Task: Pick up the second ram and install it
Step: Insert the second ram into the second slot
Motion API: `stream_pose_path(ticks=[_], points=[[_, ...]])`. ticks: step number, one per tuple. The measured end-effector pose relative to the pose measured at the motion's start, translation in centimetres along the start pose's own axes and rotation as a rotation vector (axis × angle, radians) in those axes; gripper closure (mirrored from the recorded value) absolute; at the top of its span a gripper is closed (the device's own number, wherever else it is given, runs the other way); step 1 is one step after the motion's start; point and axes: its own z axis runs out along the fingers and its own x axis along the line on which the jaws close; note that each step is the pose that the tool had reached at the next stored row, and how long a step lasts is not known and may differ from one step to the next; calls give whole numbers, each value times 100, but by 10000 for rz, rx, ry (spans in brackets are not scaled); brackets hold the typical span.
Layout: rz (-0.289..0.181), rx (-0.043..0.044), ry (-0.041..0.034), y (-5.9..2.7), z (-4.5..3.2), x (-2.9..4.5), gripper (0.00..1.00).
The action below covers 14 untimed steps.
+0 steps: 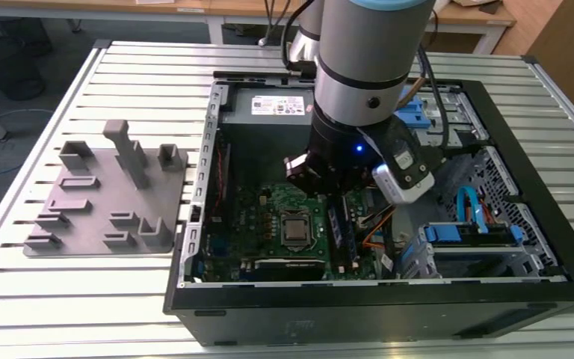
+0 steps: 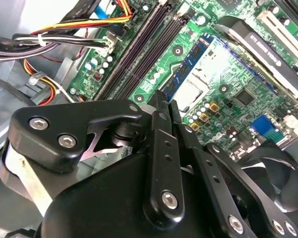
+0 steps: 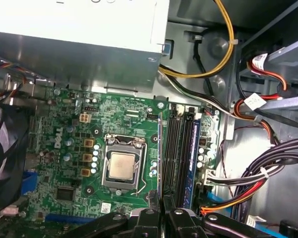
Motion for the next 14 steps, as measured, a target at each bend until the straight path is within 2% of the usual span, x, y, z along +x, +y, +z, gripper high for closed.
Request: stream_pose_path(ticks=[14], points=[[774,31,-17,0,1,0,86]])
